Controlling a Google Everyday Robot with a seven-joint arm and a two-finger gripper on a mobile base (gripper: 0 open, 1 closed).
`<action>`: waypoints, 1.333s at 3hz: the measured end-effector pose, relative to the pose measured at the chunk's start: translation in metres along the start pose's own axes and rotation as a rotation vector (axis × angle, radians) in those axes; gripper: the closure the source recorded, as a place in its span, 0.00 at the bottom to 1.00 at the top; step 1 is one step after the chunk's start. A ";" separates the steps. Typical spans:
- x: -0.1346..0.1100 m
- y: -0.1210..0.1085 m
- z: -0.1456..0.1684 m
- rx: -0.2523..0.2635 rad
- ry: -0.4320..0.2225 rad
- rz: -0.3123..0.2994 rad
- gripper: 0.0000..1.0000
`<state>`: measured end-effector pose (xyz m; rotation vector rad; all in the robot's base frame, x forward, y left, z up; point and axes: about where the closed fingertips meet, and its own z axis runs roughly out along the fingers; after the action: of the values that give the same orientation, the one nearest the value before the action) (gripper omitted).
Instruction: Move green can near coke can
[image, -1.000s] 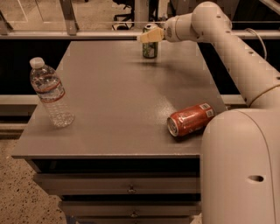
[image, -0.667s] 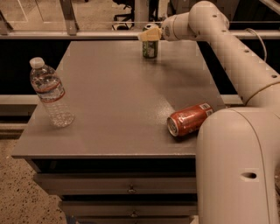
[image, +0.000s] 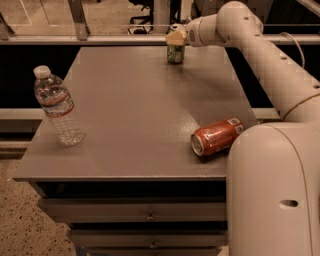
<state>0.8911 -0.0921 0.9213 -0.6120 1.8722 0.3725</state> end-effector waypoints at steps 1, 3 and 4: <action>-0.005 0.010 -0.035 -0.039 -0.026 0.018 0.98; 0.044 0.057 -0.152 -0.165 -0.031 0.019 1.00; 0.081 0.059 -0.215 -0.184 -0.033 0.024 1.00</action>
Offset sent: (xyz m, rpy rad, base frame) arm -0.1521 -0.0446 0.0305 0.0907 0.0254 0.1364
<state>0.6692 -0.1758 0.9242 -0.7022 1.8276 0.5717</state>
